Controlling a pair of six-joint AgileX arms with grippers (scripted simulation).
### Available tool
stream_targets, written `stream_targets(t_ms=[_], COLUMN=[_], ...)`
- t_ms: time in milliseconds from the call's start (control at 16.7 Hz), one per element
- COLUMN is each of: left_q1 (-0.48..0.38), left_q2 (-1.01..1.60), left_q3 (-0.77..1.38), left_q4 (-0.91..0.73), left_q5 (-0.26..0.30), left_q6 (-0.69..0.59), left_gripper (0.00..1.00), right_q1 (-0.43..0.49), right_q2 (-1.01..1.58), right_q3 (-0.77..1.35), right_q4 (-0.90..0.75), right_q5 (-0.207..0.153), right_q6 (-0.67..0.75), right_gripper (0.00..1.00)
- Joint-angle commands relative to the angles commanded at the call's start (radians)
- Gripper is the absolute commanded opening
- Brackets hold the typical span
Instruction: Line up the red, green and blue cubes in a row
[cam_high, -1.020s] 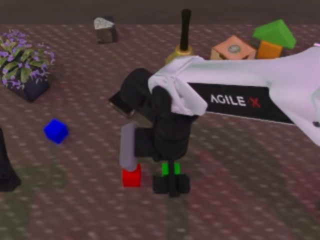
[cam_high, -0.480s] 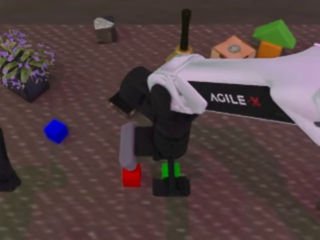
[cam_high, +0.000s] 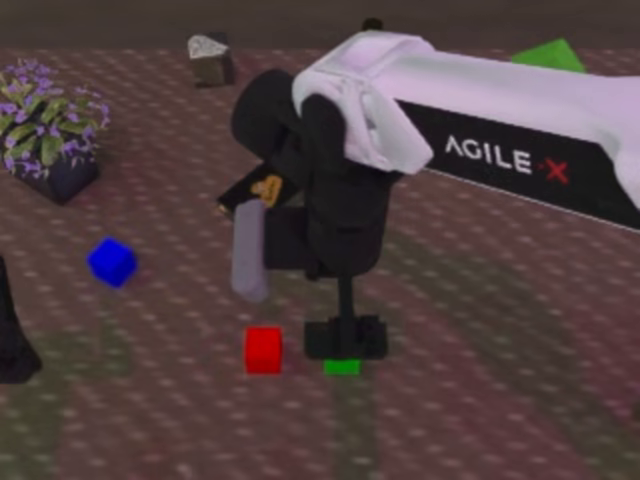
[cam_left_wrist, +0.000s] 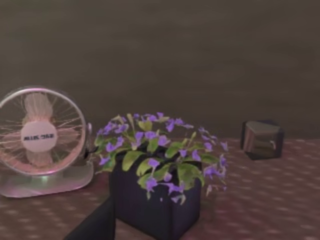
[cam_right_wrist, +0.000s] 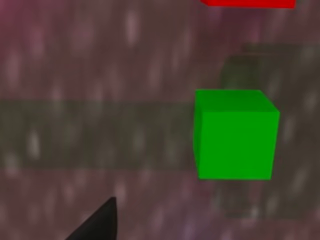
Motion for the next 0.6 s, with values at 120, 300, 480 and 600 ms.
stream_targets(t_ms=[120,300,480,600], left_q1=[0.0,0.0,-0.007,-0.015], left_q2=[0.0,0.0,0.057,0.149], left_q3=[0.0,0.0,0.056,0.143], left_q4=[0.0,0.0,-0.037,-0.092], left_q5=[0.0,0.0,0.003,0.004], left_q6=[0.0,0.0,0.015,0.036], left_gripper=[1.0,1.0,1.0,1.0], right_q1=[0.0,-0.003,-0.037,-0.082], right_q2=[-0.001,0.003,-0.058,-0.152], right_q3=[0.001,-0.001,-0.054,-0.133], right_q4=[-0.002,0.001,0.047,0.11], right_q5=[0.0,0.0,-0.002,-0.006], right_q6=[0.0,0.0,0.028,0.066], right_gripper=[1.0,1.0,1.0,1.0])
